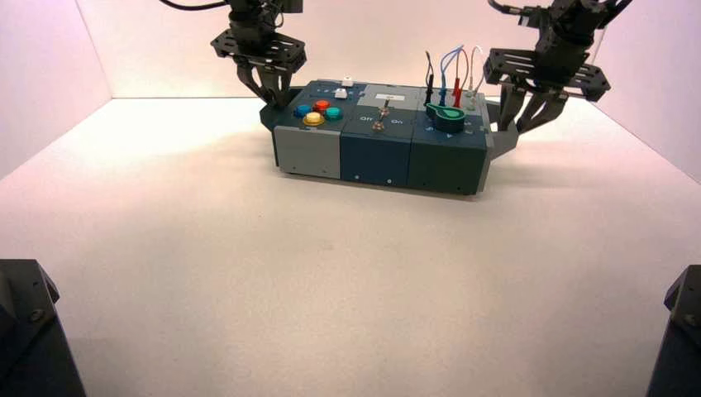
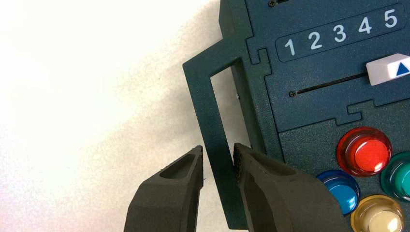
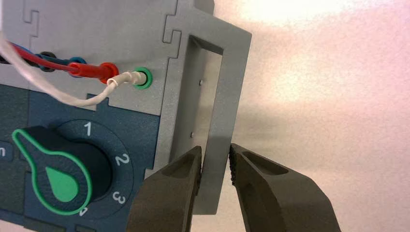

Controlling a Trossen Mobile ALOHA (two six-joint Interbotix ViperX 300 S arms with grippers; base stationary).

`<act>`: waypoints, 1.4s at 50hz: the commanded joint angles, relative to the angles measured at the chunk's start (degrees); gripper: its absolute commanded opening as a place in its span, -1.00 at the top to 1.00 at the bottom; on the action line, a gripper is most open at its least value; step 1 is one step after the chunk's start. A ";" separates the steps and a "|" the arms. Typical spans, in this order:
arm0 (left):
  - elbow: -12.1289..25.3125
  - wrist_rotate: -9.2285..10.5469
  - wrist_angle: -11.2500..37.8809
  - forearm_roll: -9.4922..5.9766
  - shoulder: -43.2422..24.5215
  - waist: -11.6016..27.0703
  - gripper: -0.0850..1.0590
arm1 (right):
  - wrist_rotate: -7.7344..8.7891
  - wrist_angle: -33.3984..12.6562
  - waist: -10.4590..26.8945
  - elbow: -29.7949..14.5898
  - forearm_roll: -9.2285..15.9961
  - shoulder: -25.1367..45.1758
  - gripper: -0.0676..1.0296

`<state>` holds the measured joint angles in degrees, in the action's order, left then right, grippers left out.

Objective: Move the bottom slider to position 1.

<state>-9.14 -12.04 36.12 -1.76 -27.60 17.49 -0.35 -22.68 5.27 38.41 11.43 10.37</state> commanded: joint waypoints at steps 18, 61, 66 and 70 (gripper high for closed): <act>0.97 -0.26 0.09 -0.26 1.32 -0.53 0.90 | 0.35 0.18 1.41 -1.05 0.35 0.53 0.92; -8.17 -0.18 2.02 -0.35 7.47 1.93 0.90 | 0.35 -8.44 1.41 0.44 -0.18 -1.58 0.92; -10.28 -0.18 2.02 -0.35 9.14 2.02 0.90 | 0.44 -9.05 1.41 0.79 -0.18 -2.20 0.92; -11.78 -0.18 2.02 -0.35 10.46 2.02 0.90 | 0.44 -9.23 1.41 1.23 -0.18 -3.08 0.92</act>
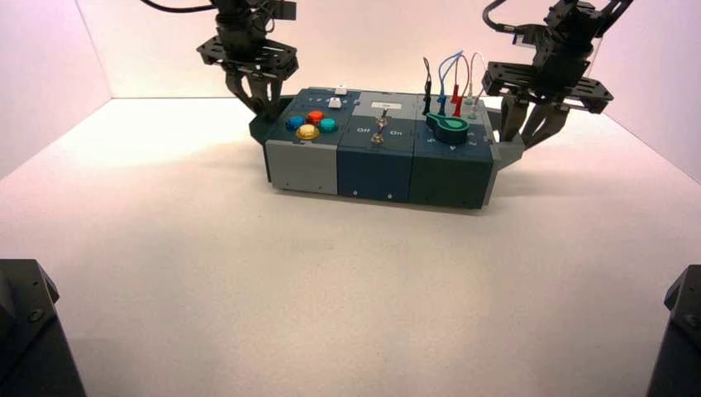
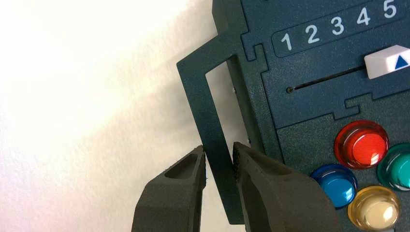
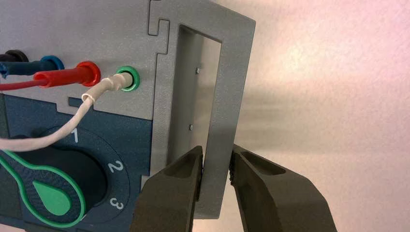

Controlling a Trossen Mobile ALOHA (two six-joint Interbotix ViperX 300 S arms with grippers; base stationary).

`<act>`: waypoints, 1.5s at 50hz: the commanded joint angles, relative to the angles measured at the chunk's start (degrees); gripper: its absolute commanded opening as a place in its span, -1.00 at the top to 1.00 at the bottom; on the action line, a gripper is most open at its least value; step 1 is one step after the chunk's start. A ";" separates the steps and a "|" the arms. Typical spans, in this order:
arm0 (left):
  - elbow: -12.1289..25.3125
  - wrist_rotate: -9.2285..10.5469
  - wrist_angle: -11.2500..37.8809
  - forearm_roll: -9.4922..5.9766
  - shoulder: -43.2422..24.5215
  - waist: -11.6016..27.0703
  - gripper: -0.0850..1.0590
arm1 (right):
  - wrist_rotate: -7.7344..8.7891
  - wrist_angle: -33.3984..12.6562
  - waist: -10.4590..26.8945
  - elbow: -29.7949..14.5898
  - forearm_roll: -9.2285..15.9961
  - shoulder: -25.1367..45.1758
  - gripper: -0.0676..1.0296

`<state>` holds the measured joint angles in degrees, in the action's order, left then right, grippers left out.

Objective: Move the bottom slider to position 1.

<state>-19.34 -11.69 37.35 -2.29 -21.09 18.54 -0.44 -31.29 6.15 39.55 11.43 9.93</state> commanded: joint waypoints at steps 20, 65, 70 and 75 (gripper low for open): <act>-7.91 -0.53 0.70 0.18 8.70 1.49 0.90 | 0.44 -1.76 0.79 4.39 -0.09 -7.29 0.92; -21.45 0.88 0.53 -2.29 19.25 3.43 0.90 | 0.09 -2.11 7.03 8.35 1.85 -8.35 0.92; -22.32 0.88 0.62 -2.37 19.25 3.52 0.90 | 0.09 -2.11 7.38 8.96 2.02 -8.35 0.92; -22.76 0.97 0.70 -2.64 19.25 3.96 0.90 | 0.09 -2.11 7.38 9.76 2.20 -8.53 0.92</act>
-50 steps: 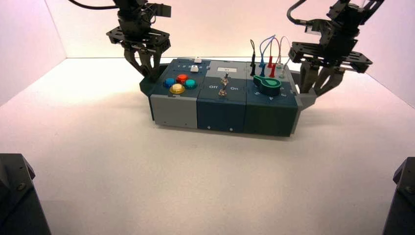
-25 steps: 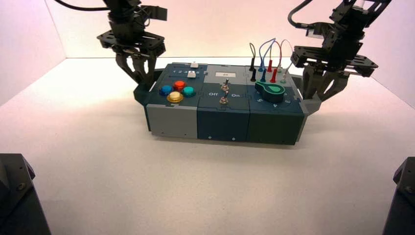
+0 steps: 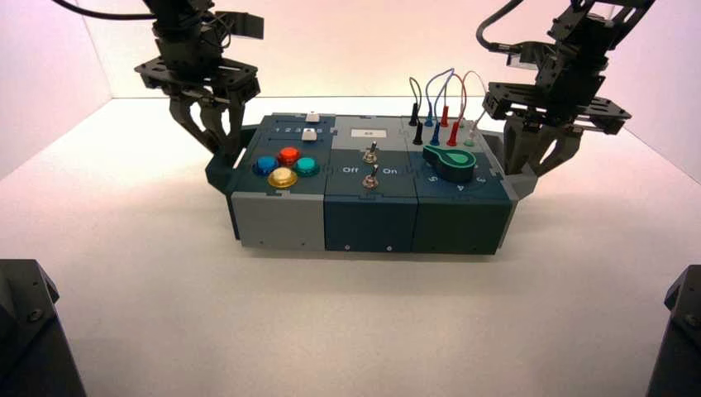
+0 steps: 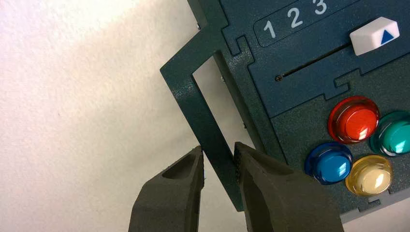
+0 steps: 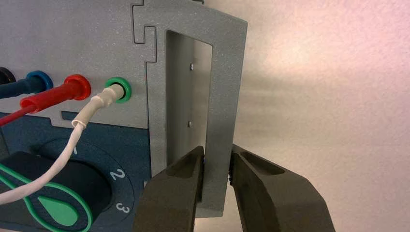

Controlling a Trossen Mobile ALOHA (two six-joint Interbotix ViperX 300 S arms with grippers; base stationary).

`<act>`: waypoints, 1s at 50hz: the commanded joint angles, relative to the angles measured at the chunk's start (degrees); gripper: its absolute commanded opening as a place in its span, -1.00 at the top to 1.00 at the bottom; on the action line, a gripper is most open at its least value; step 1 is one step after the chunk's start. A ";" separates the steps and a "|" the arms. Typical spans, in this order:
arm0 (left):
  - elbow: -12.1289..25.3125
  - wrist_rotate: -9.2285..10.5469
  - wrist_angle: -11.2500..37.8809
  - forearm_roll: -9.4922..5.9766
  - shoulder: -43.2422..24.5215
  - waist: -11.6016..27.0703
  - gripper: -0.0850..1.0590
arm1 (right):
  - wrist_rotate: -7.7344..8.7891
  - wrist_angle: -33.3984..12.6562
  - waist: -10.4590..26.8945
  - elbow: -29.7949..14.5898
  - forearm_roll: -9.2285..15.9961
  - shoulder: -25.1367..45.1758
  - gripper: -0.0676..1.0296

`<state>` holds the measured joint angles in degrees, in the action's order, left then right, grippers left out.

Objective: Move the bottom slider to position 1.

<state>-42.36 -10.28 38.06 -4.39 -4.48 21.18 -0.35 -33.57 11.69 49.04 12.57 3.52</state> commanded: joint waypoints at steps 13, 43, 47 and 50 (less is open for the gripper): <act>-0.18 -0.26 0.09 -1.49 2.29 2.99 0.90 | 0.00 0.09 1.85 2.64 1.41 -2.99 0.92; -2.99 0.18 -1.85 -3.60 -0.79 5.54 0.90 | 0.35 0.62 1.93 3.34 1.41 -3.69 0.92; -2.81 0.18 -2.02 -3.60 -0.88 5.98 0.90 | 0.35 0.70 2.02 3.16 1.41 -3.78 0.92; -2.81 0.18 -2.37 -3.60 -0.70 5.98 0.90 | 0.35 0.70 2.11 2.90 1.41 -3.78 0.91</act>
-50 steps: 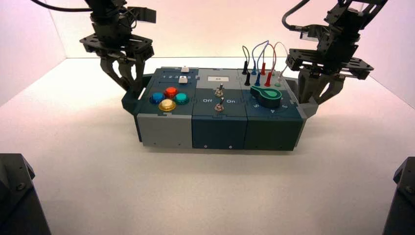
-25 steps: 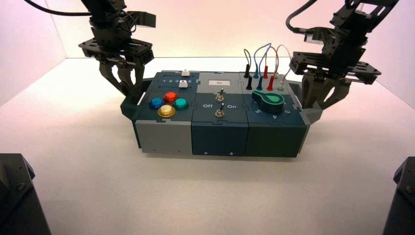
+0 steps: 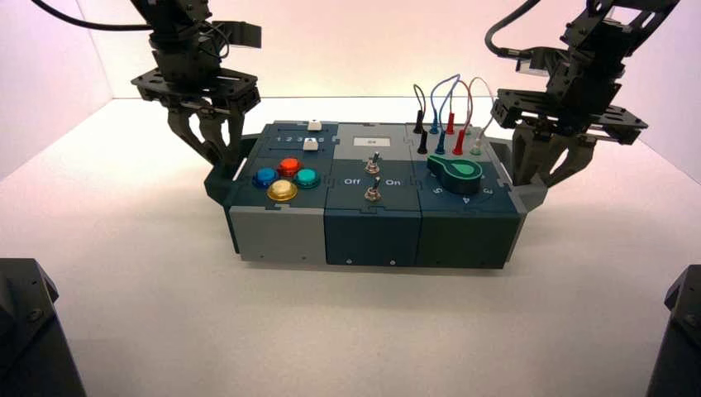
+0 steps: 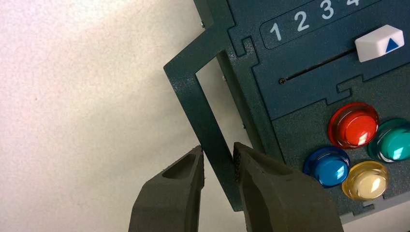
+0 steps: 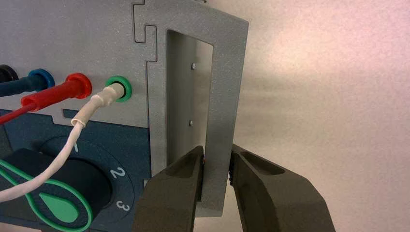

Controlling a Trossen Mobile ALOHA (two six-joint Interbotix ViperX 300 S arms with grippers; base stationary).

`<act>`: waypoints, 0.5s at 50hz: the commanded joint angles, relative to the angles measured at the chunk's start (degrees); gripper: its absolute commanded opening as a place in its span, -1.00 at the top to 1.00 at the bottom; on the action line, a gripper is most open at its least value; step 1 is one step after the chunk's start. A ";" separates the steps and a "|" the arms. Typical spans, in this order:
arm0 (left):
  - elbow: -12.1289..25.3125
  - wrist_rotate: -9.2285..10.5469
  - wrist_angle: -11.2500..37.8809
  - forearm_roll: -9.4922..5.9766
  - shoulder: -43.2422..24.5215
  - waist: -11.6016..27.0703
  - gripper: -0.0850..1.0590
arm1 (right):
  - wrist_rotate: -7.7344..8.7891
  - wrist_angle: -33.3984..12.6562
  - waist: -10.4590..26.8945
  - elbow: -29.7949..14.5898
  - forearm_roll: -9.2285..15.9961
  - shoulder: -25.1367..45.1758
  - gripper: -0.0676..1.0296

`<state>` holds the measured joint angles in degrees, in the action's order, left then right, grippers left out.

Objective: Move the bottom slider to position 1.

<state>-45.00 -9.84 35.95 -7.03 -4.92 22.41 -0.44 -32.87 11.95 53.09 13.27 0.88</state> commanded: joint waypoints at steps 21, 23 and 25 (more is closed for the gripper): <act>0.18 -0.44 -4.75 -0.97 1.49 4.83 0.79 | 0.53 2.64 2.55 -2.99 0.70 0.53 0.81; 0.18 -0.35 -4.92 -0.97 1.41 4.75 0.74 | 0.53 2.64 2.55 -3.16 0.70 0.88 0.79; 0.18 -0.44 -5.27 -0.97 1.23 4.75 0.68 | 0.44 2.64 2.64 -3.43 0.70 1.32 0.76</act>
<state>-45.79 -9.76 32.70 -7.03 -4.13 22.41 -0.35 -31.29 12.04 52.12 13.18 2.02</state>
